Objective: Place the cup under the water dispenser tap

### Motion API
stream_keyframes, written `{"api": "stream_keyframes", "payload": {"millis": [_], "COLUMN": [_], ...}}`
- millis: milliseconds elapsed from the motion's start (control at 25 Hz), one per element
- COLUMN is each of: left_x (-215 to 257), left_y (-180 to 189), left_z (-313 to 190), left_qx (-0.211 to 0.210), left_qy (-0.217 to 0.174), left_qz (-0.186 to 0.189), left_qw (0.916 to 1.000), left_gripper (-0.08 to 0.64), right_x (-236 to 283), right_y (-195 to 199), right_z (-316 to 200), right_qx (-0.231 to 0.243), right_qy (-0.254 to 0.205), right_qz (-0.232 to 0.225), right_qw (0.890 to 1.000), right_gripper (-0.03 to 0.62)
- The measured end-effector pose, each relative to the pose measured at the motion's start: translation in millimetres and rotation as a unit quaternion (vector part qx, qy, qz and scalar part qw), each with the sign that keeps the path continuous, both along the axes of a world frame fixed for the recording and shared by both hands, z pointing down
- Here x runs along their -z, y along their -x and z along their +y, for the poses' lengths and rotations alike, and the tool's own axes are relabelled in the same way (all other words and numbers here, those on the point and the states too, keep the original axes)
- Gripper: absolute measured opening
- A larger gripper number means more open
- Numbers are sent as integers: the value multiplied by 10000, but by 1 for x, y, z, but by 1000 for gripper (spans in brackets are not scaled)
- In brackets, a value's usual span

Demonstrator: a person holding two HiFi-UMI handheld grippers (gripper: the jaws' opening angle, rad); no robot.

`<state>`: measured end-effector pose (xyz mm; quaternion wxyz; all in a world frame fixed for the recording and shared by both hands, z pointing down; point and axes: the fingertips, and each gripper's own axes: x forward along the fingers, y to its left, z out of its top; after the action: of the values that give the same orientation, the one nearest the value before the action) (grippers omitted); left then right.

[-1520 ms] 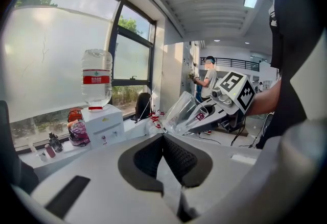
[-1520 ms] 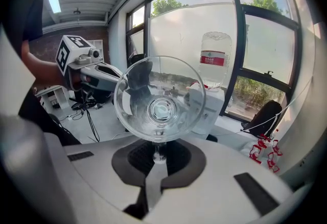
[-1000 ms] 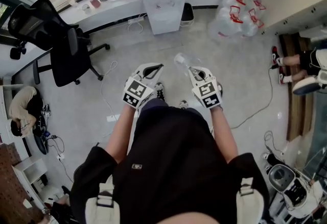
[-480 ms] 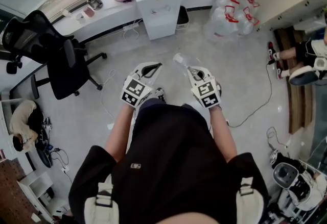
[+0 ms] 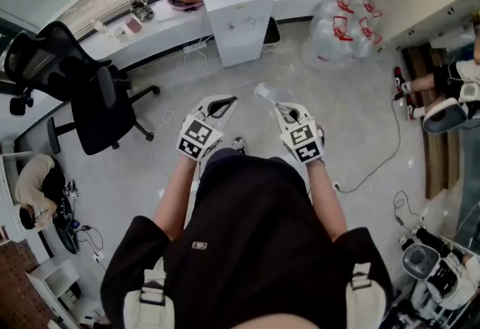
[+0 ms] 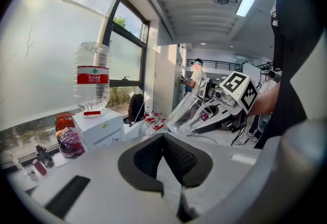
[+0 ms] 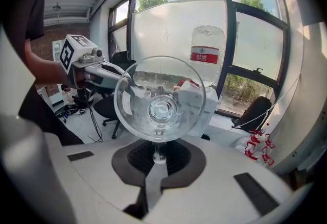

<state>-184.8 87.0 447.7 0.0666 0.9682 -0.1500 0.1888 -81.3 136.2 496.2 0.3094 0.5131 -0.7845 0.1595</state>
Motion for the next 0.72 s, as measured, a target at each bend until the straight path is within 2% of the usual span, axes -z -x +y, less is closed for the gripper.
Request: {"api": "stream_keyframes", "payload": {"millis": [720], "left_x": [-9], "left_y": [34], "left_z": [-21], "left_qx": [193], "left_qy": [75], "left_qz": [-35], "left_qw": [9998], "left_gripper": [0], "right_x": [-9], "right_y": [21], "right_z": [-18], "right_qx": [38], "right_qy": [77], "right_qz": [-7], "right_qw": [10000], "right_gripper": [-3]}}
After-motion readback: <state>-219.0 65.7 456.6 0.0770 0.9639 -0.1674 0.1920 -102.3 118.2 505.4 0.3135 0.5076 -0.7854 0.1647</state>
